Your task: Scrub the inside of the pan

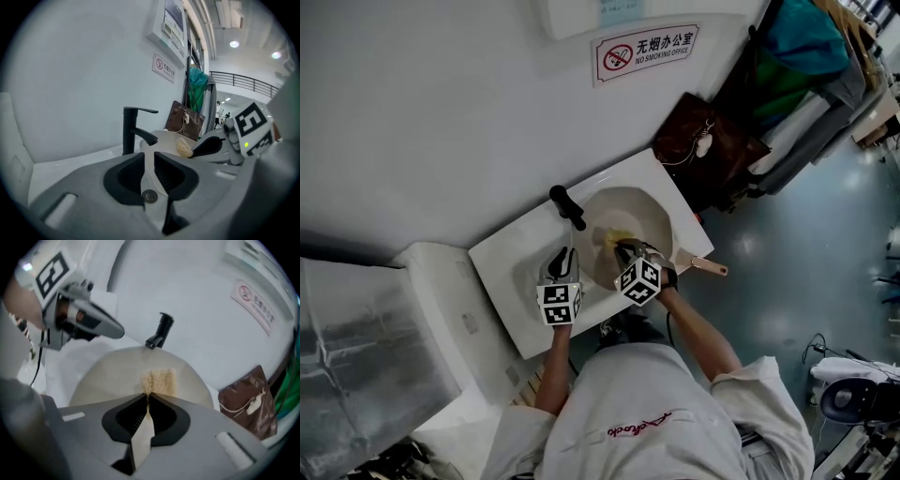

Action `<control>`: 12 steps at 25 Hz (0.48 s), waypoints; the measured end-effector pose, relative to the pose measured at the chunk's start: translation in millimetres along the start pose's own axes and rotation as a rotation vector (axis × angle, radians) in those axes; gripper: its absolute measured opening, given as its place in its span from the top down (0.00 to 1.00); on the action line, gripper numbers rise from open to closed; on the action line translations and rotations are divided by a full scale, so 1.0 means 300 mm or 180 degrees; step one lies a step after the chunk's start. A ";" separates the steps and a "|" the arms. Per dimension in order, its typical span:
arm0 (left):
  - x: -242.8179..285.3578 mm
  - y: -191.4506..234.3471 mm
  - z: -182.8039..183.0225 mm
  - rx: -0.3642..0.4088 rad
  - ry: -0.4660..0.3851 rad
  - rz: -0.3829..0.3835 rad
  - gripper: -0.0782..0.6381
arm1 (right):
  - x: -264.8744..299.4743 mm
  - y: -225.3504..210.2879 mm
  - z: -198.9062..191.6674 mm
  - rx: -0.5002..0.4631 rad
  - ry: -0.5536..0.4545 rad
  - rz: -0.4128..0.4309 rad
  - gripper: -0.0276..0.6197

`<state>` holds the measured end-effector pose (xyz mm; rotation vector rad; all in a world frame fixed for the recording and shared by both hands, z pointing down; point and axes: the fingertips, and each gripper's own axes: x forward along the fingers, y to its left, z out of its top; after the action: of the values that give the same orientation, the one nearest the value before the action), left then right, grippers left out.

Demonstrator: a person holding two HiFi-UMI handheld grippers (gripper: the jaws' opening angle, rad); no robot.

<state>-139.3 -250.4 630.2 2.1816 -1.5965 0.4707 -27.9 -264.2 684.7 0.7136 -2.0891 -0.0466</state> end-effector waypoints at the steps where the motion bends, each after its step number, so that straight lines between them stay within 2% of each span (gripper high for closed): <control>1: -0.009 -0.003 0.002 0.0003 -0.0018 -0.0001 0.80 | -0.026 -0.011 0.020 0.0307 -0.0174 -0.0004 0.92; 3: -0.026 -0.011 0.006 0.0011 -0.0050 -0.0014 0.81 | -0.081 -0.037 0.055 0.0859 -0.0516 -0.0031 0.92; 5: -0.039 -0.020 0.016 0.0025 -0.0085 -0.0032 0.82 | -0.132 -0.062 0.078 0.1214 -0.0815 -0.0098 0.92; 9: -0.067 -0.043 0.037 0.0085 -0.0151 -0.0056 0.86 | -0.225 -0.098 0.100 0.1524 -0.1198 -0.0276 0.92; 12: -0.089 -0.063 0.054 0.0140 -0.0212 -0.0078 0.89 | -0.289 -0.123 0.096 0.1604 -0.1269 -0.0458 0.92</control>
<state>-128.3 -231.5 601.0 2.2693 -1.6061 0.4339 4.4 -257.8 592.0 1.2396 -2.4536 0.2896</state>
